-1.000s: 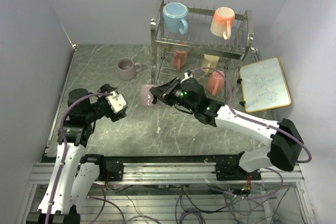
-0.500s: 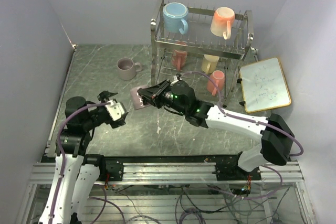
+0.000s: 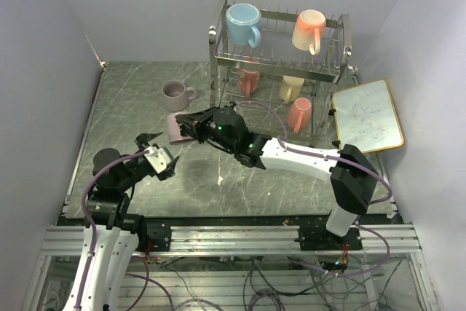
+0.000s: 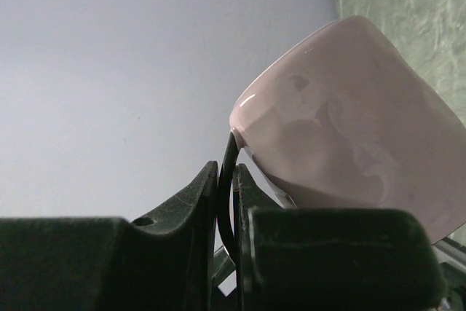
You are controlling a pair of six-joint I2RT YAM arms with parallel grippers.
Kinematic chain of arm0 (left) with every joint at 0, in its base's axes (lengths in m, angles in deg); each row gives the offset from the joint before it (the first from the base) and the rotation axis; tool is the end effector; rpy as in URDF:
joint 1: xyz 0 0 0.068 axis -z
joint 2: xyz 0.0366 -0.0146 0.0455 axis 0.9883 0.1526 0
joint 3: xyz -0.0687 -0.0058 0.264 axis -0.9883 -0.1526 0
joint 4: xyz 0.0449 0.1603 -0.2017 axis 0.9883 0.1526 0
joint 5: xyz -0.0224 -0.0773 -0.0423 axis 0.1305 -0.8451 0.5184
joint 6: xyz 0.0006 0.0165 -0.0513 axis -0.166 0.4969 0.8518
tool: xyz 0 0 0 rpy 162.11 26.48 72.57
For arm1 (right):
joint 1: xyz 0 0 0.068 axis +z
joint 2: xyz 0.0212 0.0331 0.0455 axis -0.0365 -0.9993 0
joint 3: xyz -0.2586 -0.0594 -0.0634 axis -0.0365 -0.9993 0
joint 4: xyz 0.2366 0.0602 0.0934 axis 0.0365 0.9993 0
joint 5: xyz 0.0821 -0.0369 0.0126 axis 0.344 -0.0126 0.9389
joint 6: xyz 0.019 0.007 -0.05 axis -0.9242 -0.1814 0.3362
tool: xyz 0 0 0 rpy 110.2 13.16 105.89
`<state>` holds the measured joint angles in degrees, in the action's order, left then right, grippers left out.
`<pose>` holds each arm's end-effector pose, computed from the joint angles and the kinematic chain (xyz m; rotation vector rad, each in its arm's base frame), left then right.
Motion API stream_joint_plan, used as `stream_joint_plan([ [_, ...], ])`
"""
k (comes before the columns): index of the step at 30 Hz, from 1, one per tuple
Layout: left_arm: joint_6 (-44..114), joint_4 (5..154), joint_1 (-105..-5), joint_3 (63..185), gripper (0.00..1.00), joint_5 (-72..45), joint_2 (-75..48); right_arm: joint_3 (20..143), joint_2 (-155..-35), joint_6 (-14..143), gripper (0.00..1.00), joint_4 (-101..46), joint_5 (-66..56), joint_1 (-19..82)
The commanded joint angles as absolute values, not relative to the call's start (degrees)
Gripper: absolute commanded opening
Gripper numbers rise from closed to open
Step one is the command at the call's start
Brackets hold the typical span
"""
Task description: Unload the cups from the dish rack
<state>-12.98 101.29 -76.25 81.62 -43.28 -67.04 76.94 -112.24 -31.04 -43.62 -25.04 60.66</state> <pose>0.1071 -0.0314 0.2854 1.0292 1.3910 -0.1867 0.2204 0.3457 0.2933 0.9941 1.9406 1.7009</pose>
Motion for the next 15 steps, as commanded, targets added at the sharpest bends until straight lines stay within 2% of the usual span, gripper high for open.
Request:
stream_joint_plan([
  [1, -9.1, 89.2, -75.9, 78.5, 0.93, -41.2, -66.8, 80.9, -113.2, -36.5, 0.00, -51.6, -24.2, 62.6],
  [9, -10.2, 78.8, -75.9, 73.3, 0.89, -31.6, -67.3, 82.8, -112.9, -37.5, 0.00, -54.4, -21.4, 63.7],
  [12, -7.9, 75.1, -75.9, 72.6, 0.83, -28.5, -67.5, 83.2, -112.9, -37.6, 0.00, -54.6, -20.3, 63.9],
  [15, -7.4, 73.8, -75.9, 73.2, 0.73, -27.7, -67.2, 82.5, -112.9, -38.1, 0.00, -55.3, -19.8, 64.3],
])
